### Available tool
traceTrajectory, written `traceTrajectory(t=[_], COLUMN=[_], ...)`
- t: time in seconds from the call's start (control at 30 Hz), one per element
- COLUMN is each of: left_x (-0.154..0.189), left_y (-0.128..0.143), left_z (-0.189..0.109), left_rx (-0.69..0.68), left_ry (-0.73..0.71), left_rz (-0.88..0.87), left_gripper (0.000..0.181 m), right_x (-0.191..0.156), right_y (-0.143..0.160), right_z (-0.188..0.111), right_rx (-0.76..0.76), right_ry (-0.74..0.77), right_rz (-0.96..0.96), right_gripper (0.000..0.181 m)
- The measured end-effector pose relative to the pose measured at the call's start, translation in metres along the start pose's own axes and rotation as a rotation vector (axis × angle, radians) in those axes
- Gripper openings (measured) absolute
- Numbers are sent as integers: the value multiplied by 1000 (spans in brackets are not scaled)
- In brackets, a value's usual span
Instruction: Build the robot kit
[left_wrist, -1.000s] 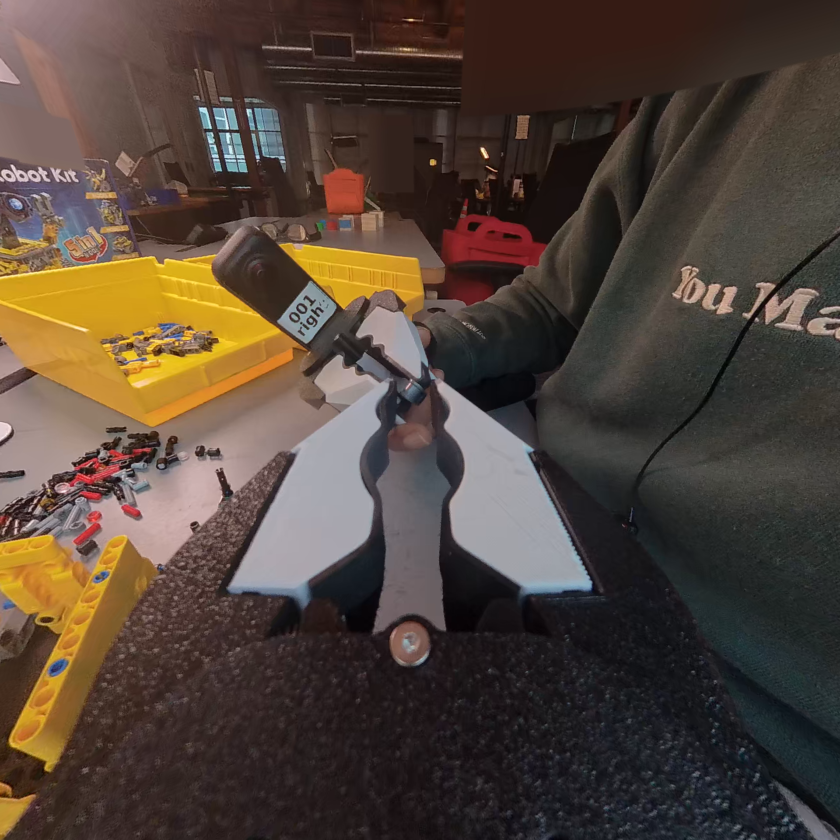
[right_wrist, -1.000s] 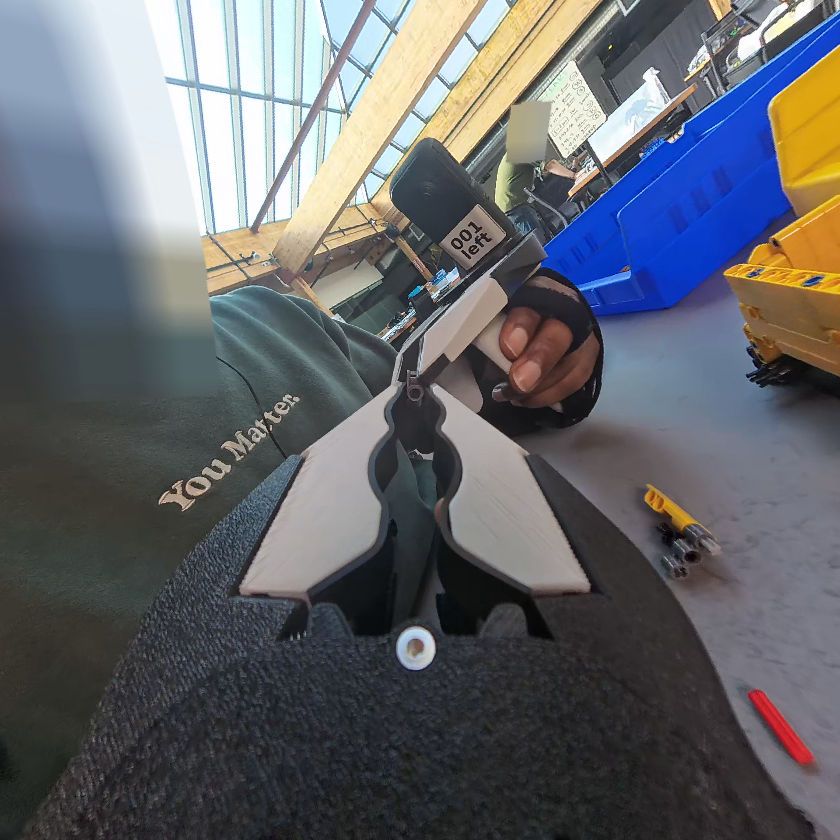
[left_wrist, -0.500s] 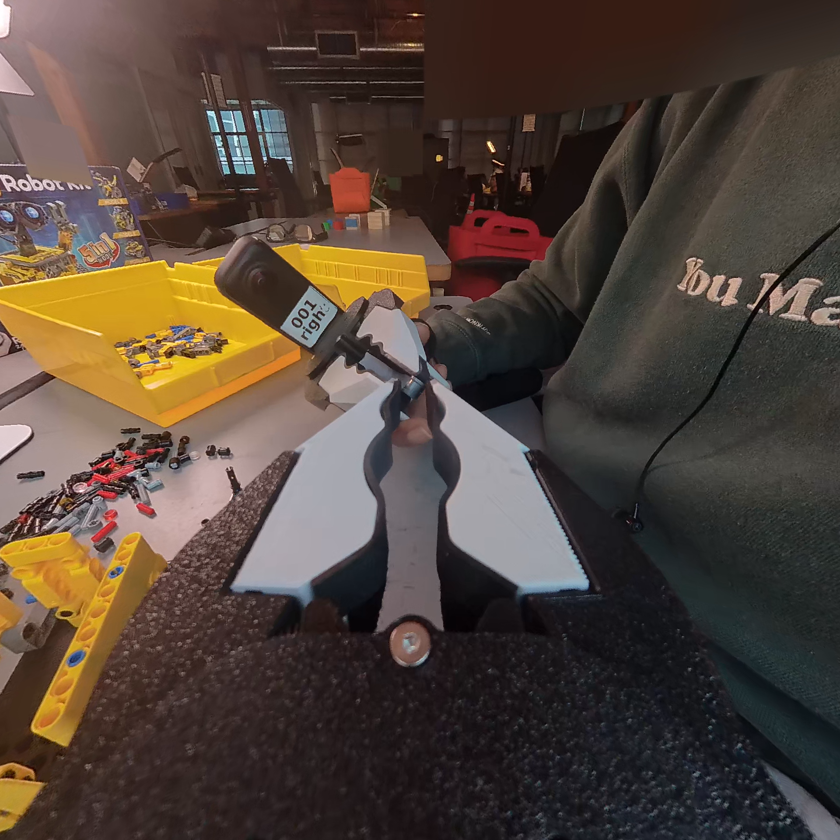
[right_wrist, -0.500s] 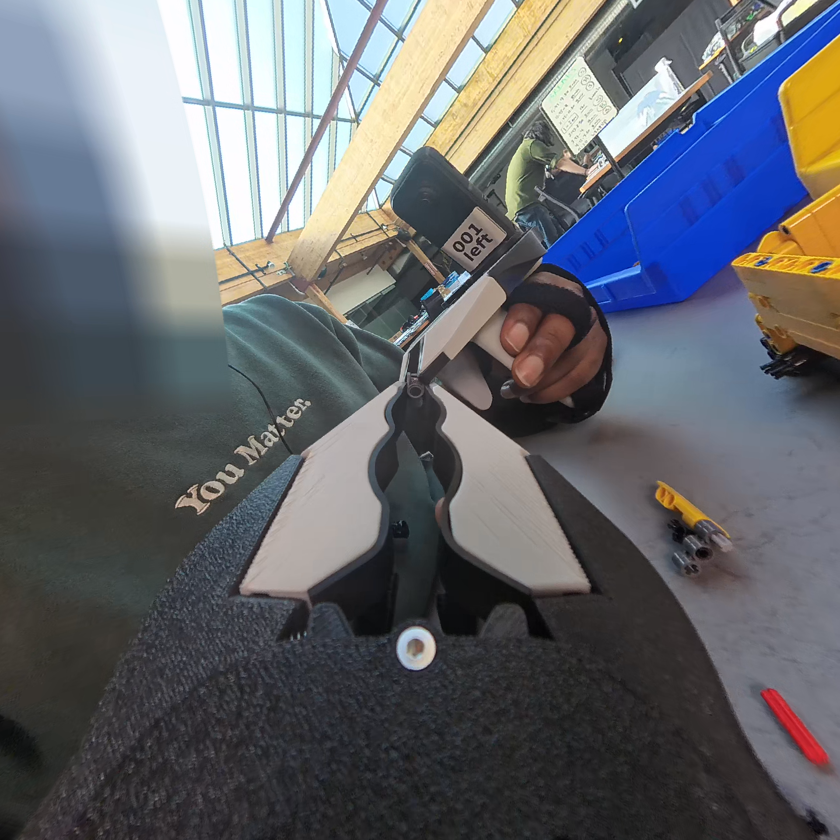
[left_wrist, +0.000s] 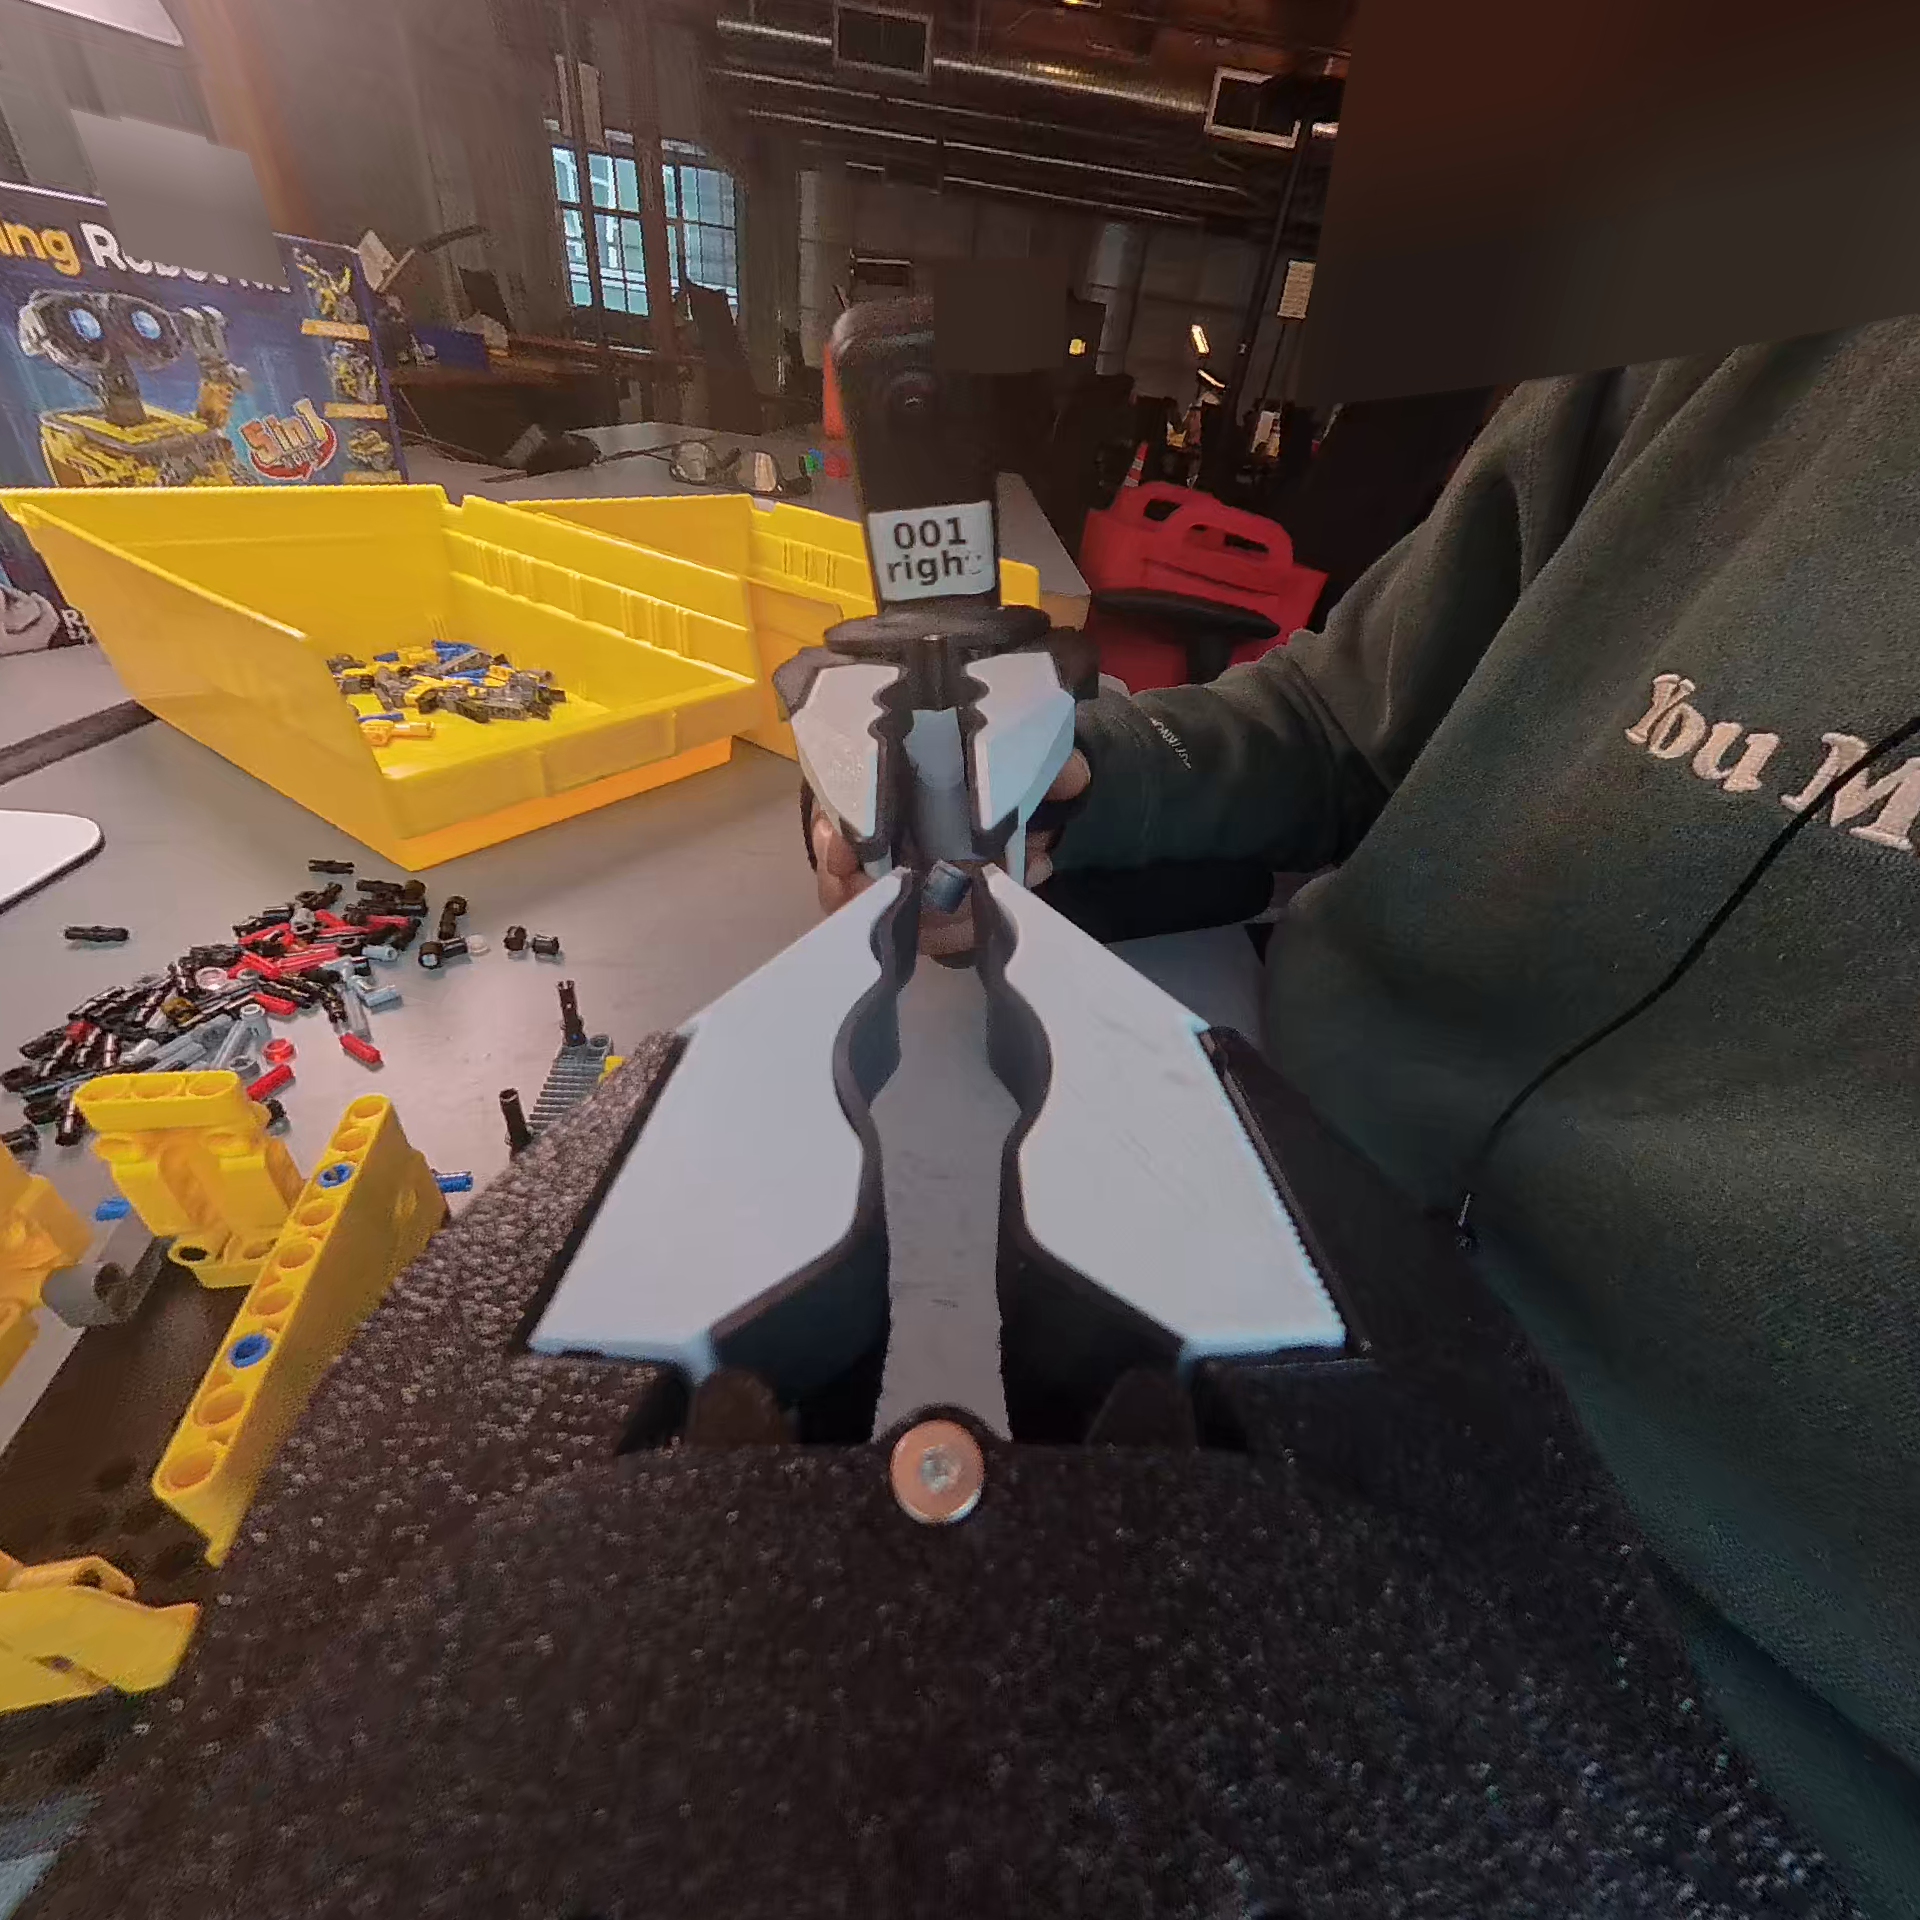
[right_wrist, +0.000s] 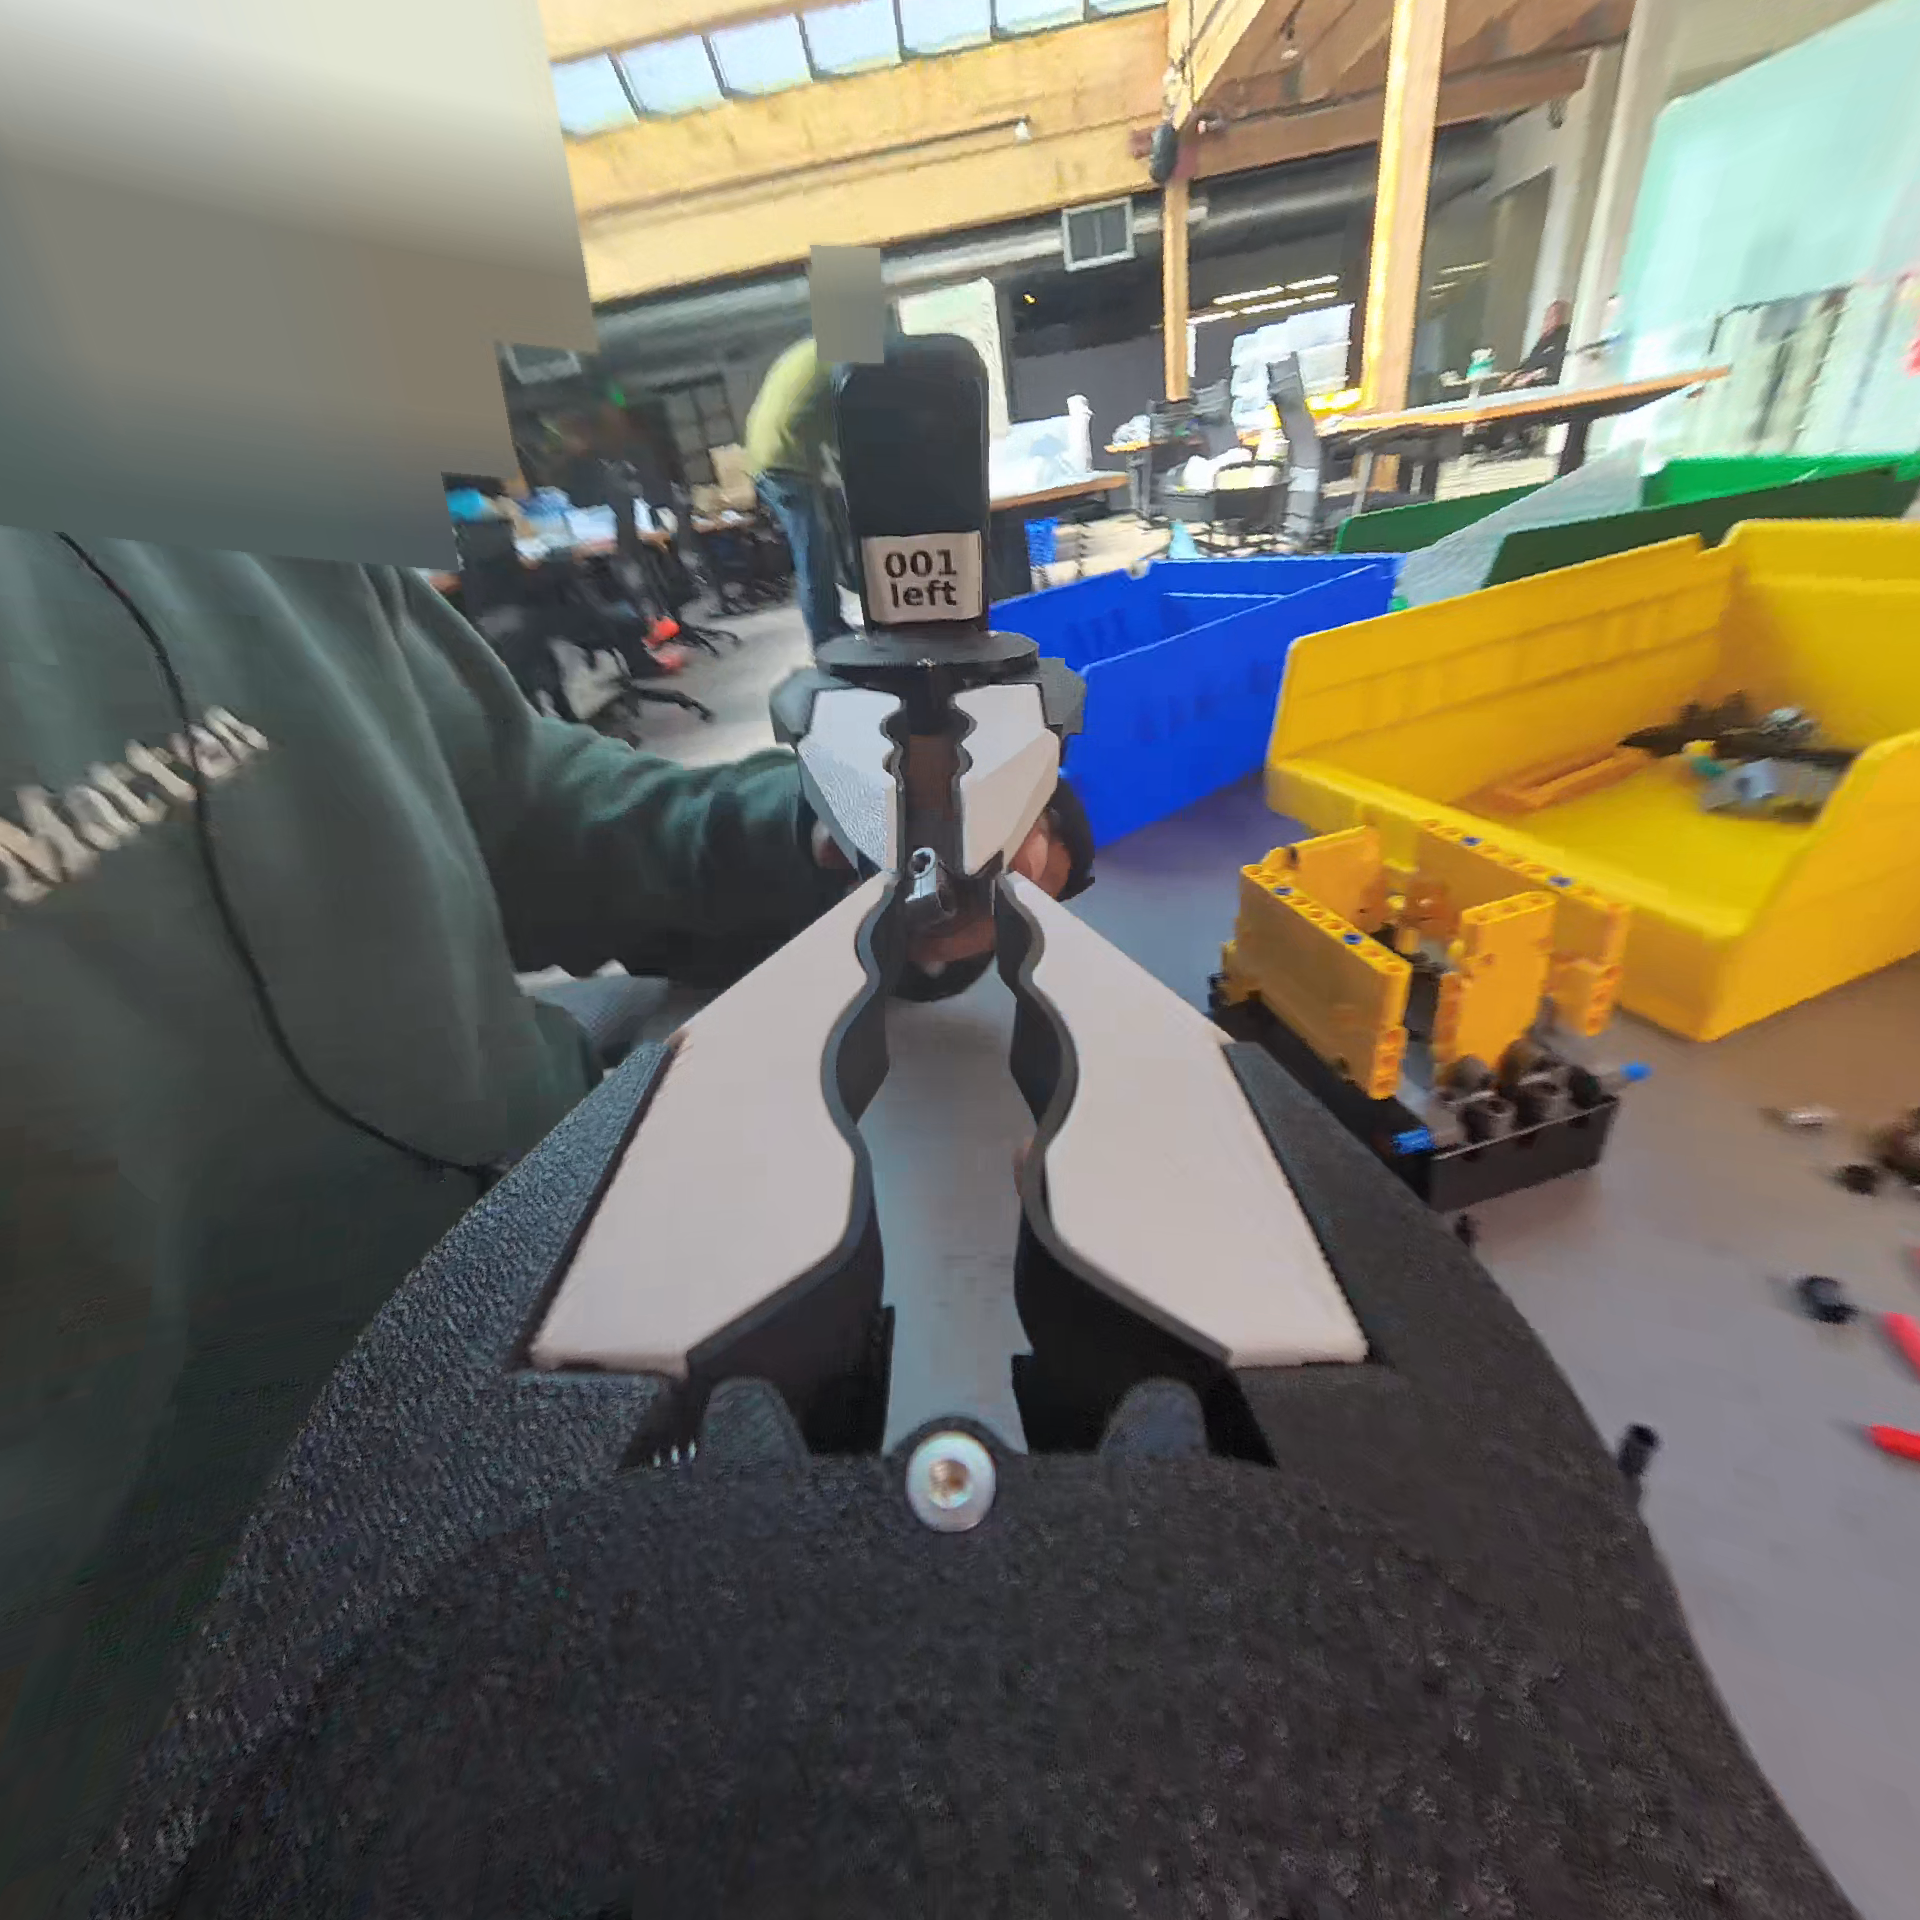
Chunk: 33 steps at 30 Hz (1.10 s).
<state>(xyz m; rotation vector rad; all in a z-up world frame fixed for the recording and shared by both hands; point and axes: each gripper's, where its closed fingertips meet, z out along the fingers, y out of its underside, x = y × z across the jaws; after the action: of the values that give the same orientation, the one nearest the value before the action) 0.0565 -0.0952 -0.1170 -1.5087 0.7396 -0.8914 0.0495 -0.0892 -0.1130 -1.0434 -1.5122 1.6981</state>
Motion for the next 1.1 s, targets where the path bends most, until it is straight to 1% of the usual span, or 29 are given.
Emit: traceTrajectory(t=[0.07, 0.13, 0.17, 0.23, 0.43, 0.6, 0.7, 0.77, 0.83, 0.93, 1.1], left_x=[-2, -5, -6, -5, 2, 2, -2, -3, -2, -2, -4], left_y=[3, 4, 5, 6, 5, 0, -4, -3, -1, 1, 0], left_z=[1, 1, 1, 1, 2, 0, -4, -3, -2, 0, 0], left_rx=[-10, -9, -10, -11, 11, 45, 71, 67, 58, 49, 59], left_ry=[-2, -8, -6, 13, 94, 120, 111, 107, 108, 99, 94], left_rz=[-23, -49, -64, -90, -173, -222, -244, -245, -243, -231, -233], left_gripper=[9, 9, 9, 8, 8, 8, 8, 8, 8, 8, 8], right_x=[1, 3, 1, -1, -9, -6, -5, -4, -2, -2, -1], right_y=[5, 4, 6, 7, 7, 5, 7, 9, 11, 8, 7], right_z=[1, 1, 1, 2, 0, -2, -3, 0, 2, 3, 2], right_rx=[-43, -51, -62, -76, -82, -77, -85, -96, -106, -93, -107], right_ry=[58, 104, 107, 106, 72, 79, 79, 95, 123, 143, 167], right_rz=[-130, -202, -232, -275, -311, -300, -288, -295, -318, -341, -374], right_gripper=[15, 12, 8, 6, 5, 5, 17, 19, 18, 8, 7])
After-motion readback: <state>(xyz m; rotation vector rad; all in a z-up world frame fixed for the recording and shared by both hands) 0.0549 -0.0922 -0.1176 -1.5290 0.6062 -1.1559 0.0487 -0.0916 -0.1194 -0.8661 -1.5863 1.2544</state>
